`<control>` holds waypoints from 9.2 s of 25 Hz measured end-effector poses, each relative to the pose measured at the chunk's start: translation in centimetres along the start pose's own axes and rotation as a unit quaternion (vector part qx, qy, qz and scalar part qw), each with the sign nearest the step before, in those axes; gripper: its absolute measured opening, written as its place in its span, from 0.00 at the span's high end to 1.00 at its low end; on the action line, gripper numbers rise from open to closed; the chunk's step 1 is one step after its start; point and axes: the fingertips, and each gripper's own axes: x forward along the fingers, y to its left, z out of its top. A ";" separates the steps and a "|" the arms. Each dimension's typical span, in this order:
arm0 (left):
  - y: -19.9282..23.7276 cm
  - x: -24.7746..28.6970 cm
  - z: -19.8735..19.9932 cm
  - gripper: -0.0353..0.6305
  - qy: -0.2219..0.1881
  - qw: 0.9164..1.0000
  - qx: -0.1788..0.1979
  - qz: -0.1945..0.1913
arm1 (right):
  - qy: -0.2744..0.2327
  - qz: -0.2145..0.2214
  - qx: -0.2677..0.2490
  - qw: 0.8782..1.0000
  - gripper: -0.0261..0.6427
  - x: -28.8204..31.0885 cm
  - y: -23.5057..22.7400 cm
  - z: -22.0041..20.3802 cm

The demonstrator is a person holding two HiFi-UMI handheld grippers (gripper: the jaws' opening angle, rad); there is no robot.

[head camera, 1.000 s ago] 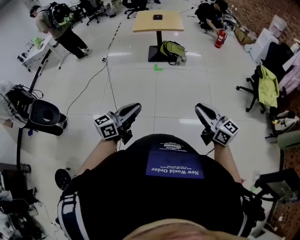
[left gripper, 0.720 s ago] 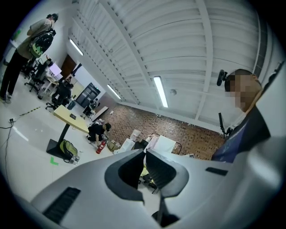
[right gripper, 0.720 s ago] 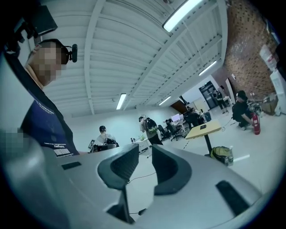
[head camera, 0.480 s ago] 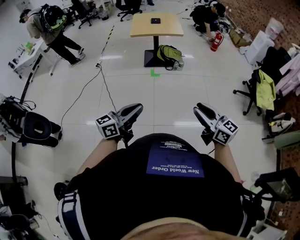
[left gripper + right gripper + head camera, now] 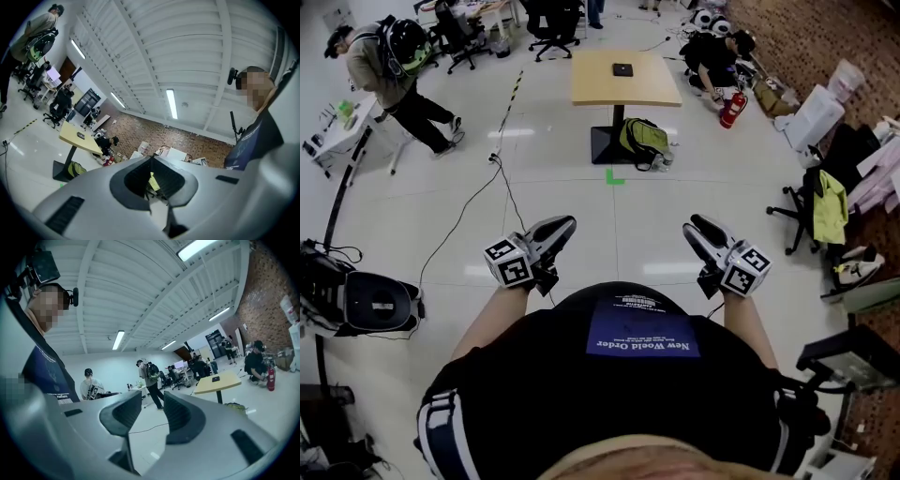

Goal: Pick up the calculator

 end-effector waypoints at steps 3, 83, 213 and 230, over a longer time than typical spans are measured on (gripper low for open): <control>2.6 -0.2 0.7 0.94 -0.003 1.000 -0.002 0.002 | 0.017 0.004 0.001 1.000 0.77 3.2 -1.4 0.1; 73.1 47.3 29.6 0.94 0.014 0.993 -0.018 0.118 | 0.118 0.146 0.054 0.981 0.61 67.1 -73.3 17.2; 76.5 51.4 39.3 0.94 -0.008 1.000 0.022 -0.003 | -0.120 0.128 0.301 0.937 0.11 67.4 -76.0 35.8; 76.6 51.4 38.9 0.94 -0.010 1.000 0.020 0.004 | -0.108 0.140 0.297 0.938 0.11 67.6 -75.8 35.6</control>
